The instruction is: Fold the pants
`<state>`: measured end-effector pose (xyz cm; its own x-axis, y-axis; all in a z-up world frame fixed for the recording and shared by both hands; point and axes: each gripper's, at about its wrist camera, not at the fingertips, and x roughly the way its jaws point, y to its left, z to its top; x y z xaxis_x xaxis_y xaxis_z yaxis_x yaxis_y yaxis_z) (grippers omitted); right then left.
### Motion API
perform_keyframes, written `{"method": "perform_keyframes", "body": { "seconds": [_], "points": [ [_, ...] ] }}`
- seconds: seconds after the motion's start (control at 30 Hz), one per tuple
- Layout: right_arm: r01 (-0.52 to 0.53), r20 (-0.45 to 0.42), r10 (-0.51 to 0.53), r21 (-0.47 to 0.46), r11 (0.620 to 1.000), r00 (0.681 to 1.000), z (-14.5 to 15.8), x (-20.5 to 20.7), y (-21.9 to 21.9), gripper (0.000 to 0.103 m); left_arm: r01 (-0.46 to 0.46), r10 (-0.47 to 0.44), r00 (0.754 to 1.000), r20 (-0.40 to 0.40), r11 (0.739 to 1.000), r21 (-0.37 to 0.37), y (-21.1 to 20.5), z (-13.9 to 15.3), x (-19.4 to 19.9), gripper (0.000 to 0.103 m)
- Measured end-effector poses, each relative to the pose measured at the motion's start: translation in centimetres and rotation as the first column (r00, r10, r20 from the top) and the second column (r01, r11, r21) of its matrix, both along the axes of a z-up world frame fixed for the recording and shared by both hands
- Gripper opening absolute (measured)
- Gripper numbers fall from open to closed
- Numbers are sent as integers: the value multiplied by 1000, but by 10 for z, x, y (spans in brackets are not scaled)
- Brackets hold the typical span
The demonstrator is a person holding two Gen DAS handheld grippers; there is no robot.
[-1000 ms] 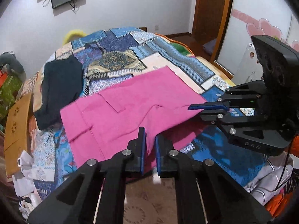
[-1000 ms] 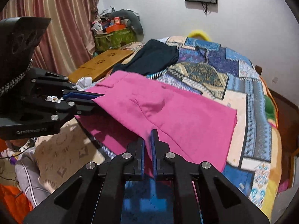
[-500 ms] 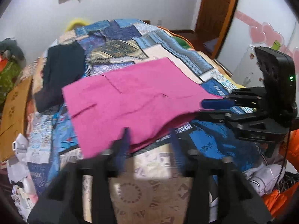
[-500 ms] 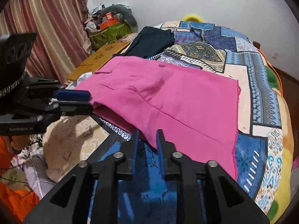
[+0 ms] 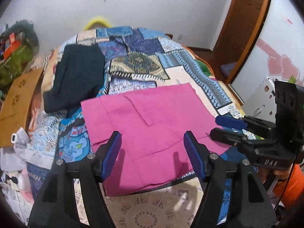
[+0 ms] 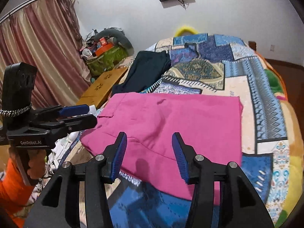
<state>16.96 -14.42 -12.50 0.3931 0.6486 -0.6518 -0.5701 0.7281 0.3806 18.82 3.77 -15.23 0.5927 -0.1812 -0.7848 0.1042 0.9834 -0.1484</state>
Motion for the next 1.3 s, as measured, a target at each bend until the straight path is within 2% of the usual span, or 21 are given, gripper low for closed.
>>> {"method": "perform_keyframes", "body": {
  "seconds": [0.07,0.2,0.23,0.3,0.43,0.6,0.87,1.0,1.07,1.13,1.3],
  "points": [
    [-14,-35,13,-9,1000,999,-11,3,7,45,-4,5,1000,-27,1000,12,1,-12,3,70],
    [-29,-105,23,-55,998,994,-41,7,11,45,-39,47,996,-70,993,115,10,-41,0,70],
    [-25,-112,19,-58,998,994,-44,7,8,45,-43,52,996,-68,991,130,14,-45,-3,73],
    [-23,-115,18,-42,999,993,-50,7,-2,45,-55,65,996,-67,990,133,26,-49,-9,77],
    [11,-123,-21,-85,996,992,-54,8,-19,45,-56,64,994,-86,994,89,41,-51,-17,79],
    [52,-127,-71,-142,988,989,-63,7,-47,45,-56,64,996,-63,991,121,41,-48,-28,80],
    [140,-81,-165,-252,958,983,-68,0,-81,45,-76,83,995,-60,991,113,50,-48,-35,81],
    [138,-75,-165,-277,951,983,-67,1,-88,45,-89,97,993,-61,988,129,57,-48,-36,89],
    [129,-83,-158,-286,950,984,-64,3,-89,47,-97,107,991,-84,989,110,64,-48,-33,89],
    [127,-89,-160,-298,946,983,-61,6,-90,48,-124,136,987,-90,984,125,69,-46,-30,89],
    [127,-65,-152,-285,950,986,-46,17,-88,48,-185,192,980,-59,977,107,85,-28,-17,89]
  ]
}}
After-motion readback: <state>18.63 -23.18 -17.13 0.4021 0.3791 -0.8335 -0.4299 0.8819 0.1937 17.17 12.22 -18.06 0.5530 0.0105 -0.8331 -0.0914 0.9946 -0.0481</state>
